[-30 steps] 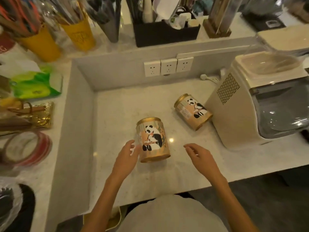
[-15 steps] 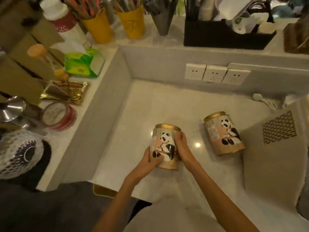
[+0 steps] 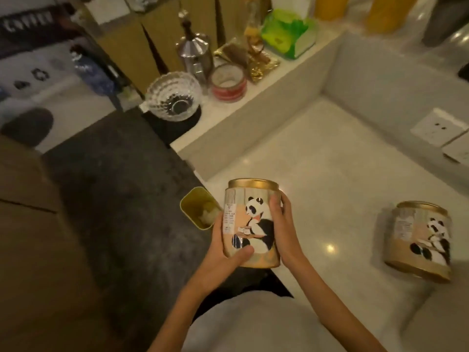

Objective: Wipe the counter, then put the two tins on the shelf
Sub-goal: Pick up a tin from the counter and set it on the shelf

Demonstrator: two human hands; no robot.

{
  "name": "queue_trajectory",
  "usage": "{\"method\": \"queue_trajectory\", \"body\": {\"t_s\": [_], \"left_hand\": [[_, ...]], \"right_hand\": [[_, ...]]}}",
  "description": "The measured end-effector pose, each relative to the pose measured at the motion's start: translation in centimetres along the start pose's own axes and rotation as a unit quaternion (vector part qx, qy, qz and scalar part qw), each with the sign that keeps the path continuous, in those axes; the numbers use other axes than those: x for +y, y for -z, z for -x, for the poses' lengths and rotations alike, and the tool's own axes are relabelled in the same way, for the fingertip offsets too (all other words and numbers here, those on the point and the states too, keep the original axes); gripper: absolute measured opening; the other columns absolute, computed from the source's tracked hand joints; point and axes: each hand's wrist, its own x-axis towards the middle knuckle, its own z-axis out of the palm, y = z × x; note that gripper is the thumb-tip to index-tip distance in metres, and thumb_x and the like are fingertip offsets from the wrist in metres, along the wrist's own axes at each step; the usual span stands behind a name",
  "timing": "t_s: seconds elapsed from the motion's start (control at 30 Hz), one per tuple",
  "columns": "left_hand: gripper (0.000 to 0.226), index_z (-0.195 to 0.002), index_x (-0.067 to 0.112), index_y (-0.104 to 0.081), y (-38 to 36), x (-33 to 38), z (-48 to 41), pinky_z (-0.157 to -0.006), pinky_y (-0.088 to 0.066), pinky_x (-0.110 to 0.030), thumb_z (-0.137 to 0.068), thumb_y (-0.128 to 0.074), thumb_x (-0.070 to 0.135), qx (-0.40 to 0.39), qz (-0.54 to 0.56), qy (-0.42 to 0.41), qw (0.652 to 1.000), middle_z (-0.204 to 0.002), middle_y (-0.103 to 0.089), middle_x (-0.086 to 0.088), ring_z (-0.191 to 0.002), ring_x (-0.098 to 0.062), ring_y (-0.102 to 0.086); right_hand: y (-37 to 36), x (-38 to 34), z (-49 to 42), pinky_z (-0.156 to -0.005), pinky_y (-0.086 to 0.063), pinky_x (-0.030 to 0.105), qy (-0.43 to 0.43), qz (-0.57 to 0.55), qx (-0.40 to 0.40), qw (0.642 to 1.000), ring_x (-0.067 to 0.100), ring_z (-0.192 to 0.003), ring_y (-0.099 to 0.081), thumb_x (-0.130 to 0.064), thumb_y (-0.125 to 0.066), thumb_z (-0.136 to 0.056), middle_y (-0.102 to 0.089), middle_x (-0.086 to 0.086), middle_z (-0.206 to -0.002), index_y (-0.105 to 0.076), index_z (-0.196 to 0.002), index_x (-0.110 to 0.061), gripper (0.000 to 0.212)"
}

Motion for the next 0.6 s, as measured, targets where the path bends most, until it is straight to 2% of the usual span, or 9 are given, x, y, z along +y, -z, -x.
{"method": "queue_trajectory", "body": {"t_s": [0.07,0.23,0.3,0.47,0.53,0.6], "left_hand": [[0.103,-0.148,0.043,-0.008,2.7,-1.3,3.4,-0.102,-0.048,-0.049,-0.075,-0.080,0.035,0.008,0.040,-0.005,0.999,-0.146,-0.045,0.003,-0.130,-0.020,-0.052],[0.108,-0.149,0.040,-0.004,10.3,-5.2,12.4,-0.103,-0.048,-0.048,-0.074,-0.081,0.034,0.159,0.129,-0.001,0.979,-0.145,-0.045,0.002,-0.128,-0.017,-0.053],[0.110,-0.148,0.042,-0.003,13.6,-6.6,16.2,-0.102,-0.048,-0.049,-0.073,-0.083,0.034,0.218,0.171,-0.010,0.961,-0.147,-0.042,0.000,-0.129,-0.019,-0.053],[0.111,-0.143,0.051,-0.007,22.4,-8.3,25.7,-0.099,-0.051,-0.049,-0.069,-0.087,0.030,0.397,0.231,-0.061,0.886,-0.145,-0.042,-0.001,-0.125,-0.020,-0.056],[0.110,-0.144,0.048,-0.007,26.2,-8.0,29.6,-0.100,-0.051,-0.047,-0.070,-0.086,0.030,0.458,0.233,-0.090,0.853,-0.144,-0.044,0.001,-0.123,-0.017,-0.057],[0.107,-0.145,0.047,-0.008,29.7,-7.5,33.0,-0.097,-0.053,-0.041,-0.070,-0.085,0.034,0.503,0.246,-0.114,0.821,-0.142,-0.046,0.001,-0.121,-0.016,-0.059]], "right_hand": [[-3.7,1.1,1.2,-0.074,-0.061,0.034,-0.010,0.048,-0.051,0.998,0.017,-0.097,-0.071,-0.058,-0.040,-0.093,-0.064,0.004,-0.120,-0.034,-0.138,-0.034,0.052],[-15.3,4.6,4.2,-0.066,-0.059,0.024,-0.028,0.141,-0.207,0.968,0.007,-0.092,-0.072,-0.052,-0.038,-0.096,-0.067,0.001,-0.118,-0.036,-0.140,-0.030,0.049],[-20.9,6.2,5.6,-0.069,-0.060,0.028,-0.048,0.159,-0.277,0.946,0.010,-0.095,-0.072,-0.053,-0.039,-0.096,-0.067,0.003,-0.119,-0.037,-0.140,-0.031,0.050],[-36.0,10.2,10.2,-0.083,-0.059,0.043,-0.061,0.224,-0.453,0.861,0.019,-0.106,-0.069,-0.068,-0.040,-0.088,-0.065,0.004,-0.124,-0.040,-0.139,-0.033,0.061],[-42.5,11.2,12.3,-0.094,-0.054,0.050,-0.079,0.236,-0.530,0.811,0.021,-0.118,-0.062,-0.081,-0.035,-0.081,-0.057,0.003,-0.138,-0.034,-0.144,-0.039,0.076],[-48.6,11.2,14.3,-0.105,-0.045,0.051,-0.073,0.233,-0.585,0.773,0.019,-0.131,-0.051,-0.083,-0.028,-0.079,-0.042,-0.001,-0.152,-0.025,-0.146,-0.048,0.076]]}}
